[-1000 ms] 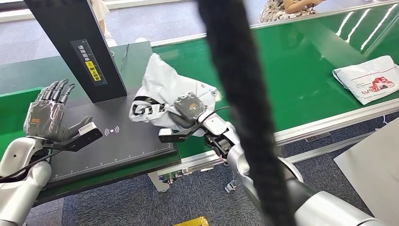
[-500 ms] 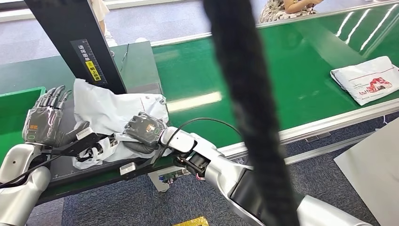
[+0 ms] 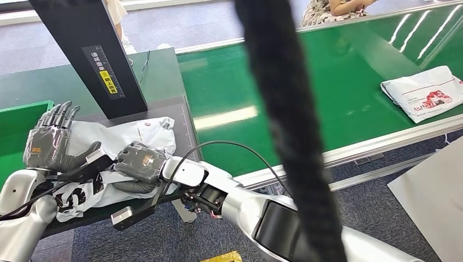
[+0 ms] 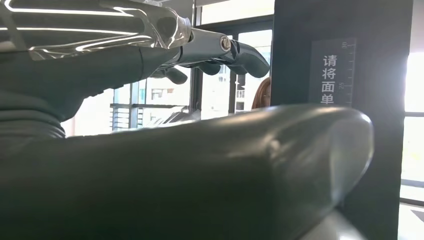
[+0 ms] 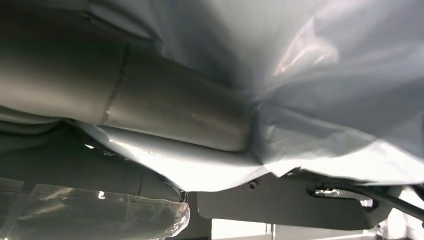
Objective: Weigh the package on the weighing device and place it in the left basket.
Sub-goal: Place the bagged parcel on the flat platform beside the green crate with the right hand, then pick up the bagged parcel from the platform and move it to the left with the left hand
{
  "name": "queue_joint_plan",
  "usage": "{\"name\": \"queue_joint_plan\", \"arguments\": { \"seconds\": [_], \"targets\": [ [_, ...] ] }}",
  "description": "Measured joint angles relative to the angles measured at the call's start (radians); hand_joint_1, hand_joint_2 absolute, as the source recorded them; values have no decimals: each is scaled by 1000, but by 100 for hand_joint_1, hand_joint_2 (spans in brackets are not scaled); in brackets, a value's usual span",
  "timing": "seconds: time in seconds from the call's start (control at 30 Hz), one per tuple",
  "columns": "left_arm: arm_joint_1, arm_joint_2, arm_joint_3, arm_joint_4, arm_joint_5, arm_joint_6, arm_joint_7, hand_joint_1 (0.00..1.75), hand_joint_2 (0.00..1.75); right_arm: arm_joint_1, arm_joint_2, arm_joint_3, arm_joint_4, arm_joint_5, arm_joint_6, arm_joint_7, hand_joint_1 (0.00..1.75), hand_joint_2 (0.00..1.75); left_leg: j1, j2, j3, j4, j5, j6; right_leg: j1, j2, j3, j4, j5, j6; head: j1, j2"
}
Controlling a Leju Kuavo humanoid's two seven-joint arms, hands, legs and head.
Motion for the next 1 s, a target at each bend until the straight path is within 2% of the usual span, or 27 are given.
{"name": "queue_joint_plan", "arguments": {
  "seconds": [0.27,0.67,0.83,1.0],
  "targets": [
    [9,-1,2,-1,4,15,-2,0,0,-31,39,12,123,-42,-8,52,0,0,0,0,0,0,0,0,0,0,0,0,0,0,0,0],
    [21,-10,5,-21,-3,0,5,0,0,-56,26,-10,206,-42,-18,150,0,0,0,0,0,0,0,0,0,0,0,0,0,0,0,0],
    [17,-17,5,-19,-3,0,6,0,0,-77,-20,-74,217,-68,-7,177,0,0,0,0,0,0,0,0,0,0,0,0,0,0,0,0],
    [23,-14,9,-17,-3,10,8,0,0,-94,-112,-168,227,-89,-23,195,0,0,-1,-1,0,1,0,0,-1,-1,0,0,0,0,0,0]
  ]
}}
